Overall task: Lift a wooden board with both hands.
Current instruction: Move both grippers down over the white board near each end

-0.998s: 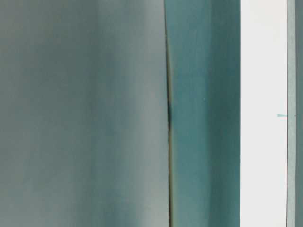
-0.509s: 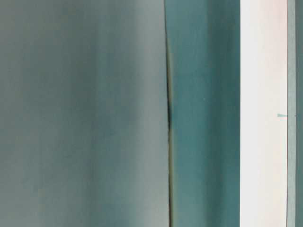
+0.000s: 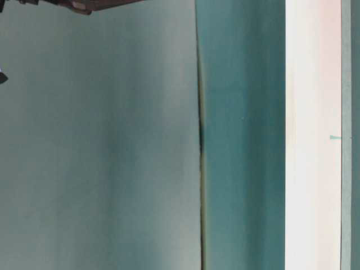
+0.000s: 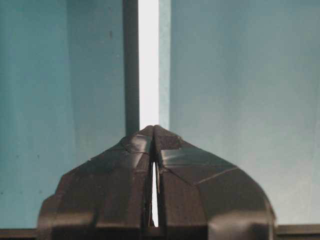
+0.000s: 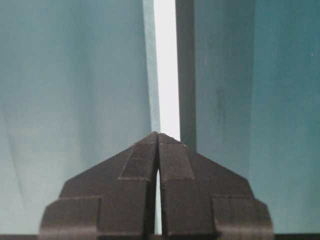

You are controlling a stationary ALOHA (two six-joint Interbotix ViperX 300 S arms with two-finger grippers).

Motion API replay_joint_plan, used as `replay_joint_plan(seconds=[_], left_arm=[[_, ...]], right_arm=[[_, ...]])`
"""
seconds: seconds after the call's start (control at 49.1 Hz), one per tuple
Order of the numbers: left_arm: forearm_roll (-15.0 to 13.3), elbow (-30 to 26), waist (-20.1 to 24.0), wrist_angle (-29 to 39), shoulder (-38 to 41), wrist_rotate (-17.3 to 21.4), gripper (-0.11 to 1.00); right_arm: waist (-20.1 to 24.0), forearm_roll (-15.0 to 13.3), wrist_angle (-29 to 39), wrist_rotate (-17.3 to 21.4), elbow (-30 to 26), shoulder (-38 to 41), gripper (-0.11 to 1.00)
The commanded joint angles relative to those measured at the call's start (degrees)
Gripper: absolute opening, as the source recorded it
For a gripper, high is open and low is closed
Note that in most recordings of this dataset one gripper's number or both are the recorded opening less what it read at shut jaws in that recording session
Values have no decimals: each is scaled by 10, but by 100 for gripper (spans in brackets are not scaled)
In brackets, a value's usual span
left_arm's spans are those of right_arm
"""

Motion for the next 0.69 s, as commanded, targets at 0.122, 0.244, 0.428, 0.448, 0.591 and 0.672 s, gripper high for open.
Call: replay_joint_plan(seconds=[0.122,0.244,0.428,0.448,0.591,0.672], left_arm=[[2,-9,-2,-7,-3,0,-1],[2,-2,-2,-21,2,-1,16],[2,21,-8,-78,14,-7,69],[4,23,-8,-82,18,-8,75],[2,29,-8,-89,47,-8,99],[2,31,-8,-102,69,-4,98]], right_arm=[[-12,0,-4,-6,4,5,19],[-10,-3,-9,-8,8,11,55],[0,-6,-22,-18,19,17,93],[0,-6,-25,-18,19,18,93],[0,-6,-47,-18,29,31,92],[-1,-6,-62,-19,38,44,92]])
